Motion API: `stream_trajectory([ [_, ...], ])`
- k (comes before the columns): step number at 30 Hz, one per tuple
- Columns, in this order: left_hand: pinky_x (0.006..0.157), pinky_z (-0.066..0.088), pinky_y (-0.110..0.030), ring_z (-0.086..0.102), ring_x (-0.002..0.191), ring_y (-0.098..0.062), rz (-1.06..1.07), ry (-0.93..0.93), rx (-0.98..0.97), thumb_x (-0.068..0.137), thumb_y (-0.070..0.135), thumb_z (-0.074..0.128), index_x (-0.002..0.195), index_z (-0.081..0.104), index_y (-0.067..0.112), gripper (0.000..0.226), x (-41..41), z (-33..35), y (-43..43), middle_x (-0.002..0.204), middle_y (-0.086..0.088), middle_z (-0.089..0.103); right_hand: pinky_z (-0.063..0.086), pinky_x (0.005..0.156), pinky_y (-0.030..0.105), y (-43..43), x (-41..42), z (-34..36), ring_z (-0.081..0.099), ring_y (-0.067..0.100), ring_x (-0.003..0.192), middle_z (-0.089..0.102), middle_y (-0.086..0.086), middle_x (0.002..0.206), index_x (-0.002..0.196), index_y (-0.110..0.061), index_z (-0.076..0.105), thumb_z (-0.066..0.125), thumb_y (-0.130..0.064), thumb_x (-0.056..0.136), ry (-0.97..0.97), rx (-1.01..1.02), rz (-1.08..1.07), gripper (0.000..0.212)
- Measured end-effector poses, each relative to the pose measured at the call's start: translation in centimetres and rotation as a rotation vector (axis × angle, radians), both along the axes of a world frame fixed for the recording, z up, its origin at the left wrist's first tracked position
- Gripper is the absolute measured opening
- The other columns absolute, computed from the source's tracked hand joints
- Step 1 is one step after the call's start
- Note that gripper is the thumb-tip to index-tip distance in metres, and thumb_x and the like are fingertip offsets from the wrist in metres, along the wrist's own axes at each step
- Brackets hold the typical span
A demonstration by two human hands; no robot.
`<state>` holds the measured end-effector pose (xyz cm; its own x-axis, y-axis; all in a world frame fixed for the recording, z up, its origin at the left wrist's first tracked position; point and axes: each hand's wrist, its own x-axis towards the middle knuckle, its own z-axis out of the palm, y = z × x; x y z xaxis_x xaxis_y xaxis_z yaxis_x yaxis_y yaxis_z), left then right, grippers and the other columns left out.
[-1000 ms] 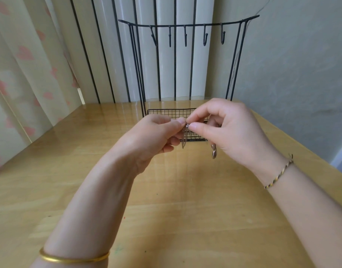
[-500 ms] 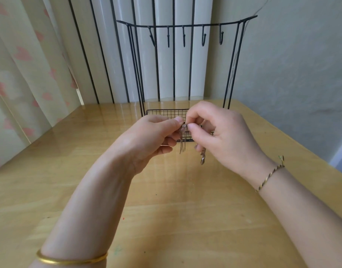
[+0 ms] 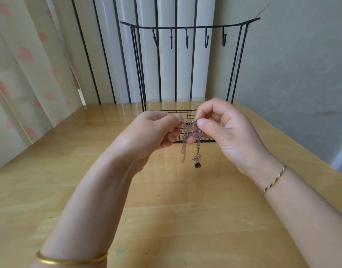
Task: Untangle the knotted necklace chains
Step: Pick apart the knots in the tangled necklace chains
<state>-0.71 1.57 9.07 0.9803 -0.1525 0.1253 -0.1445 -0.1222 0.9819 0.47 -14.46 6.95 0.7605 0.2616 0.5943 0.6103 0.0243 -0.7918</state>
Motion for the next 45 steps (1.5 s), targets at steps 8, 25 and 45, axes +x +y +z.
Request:
stream_trajectory([
  [8, 0.068, 0.041, -0.028, 0.047, 0.061, -0.012, 0.05, -0.003, -0.063, 0.096, 0.017, 0.051, 0.069, 0.057, 0.012, 0.028, 0.1, -0.2, -0.5, 0.06, 0.004, 0.054, 0.046, 0.062, 0.026, -0.2, 0.0, 0.0, 0.059, 0.022, 0.066, 0.054, -0.001, 0.076, 0.079, -0.016, 0.051, 0.051, -0.008, 0.082, -0.145, -0.232, -0.231, 0.009],
  [25, 0.085, 0.052, -0.033, 0.066, 0.084, -0.012, -0.019, -0.073, 0.216, 0.087, 0.012, 0.066, 0.099, 0.07, 0.011, 0.013, -0.2, -0.4, -0.6, 0.094, -0.004, 0.074, 0.035, 0.051, 0.014, -0.4, -0.4, 0.2, 0.045, 0.008, 0.056, 0.048, -0.012, 0.066, 0.079, -0.021, 0.053, 0.055, -0.008, 0.088, -0.142, -0.372, -0.37, 0.016],
  [45, 0.075, 0.041, -0.03, 0.052, 0.07, -0.011, 0.02, -0.091, 0.005, 0.084, 0.009, 0.065, 0.074, 0.064, 0.017, 0.013, 0.0, -0.2, -0.2, 0.069, 0.004, 0.06, 0.049, 0.058, 0.034, -0.3, -0.4, 0.6, 0.048, 0.003, 0.05, 0.053, -0.001, 0.068, 0.081, -0.011, 0.054, 0.048, 0.011, 0.086, 0.045, -0.152, -0.194, 0.023],
])
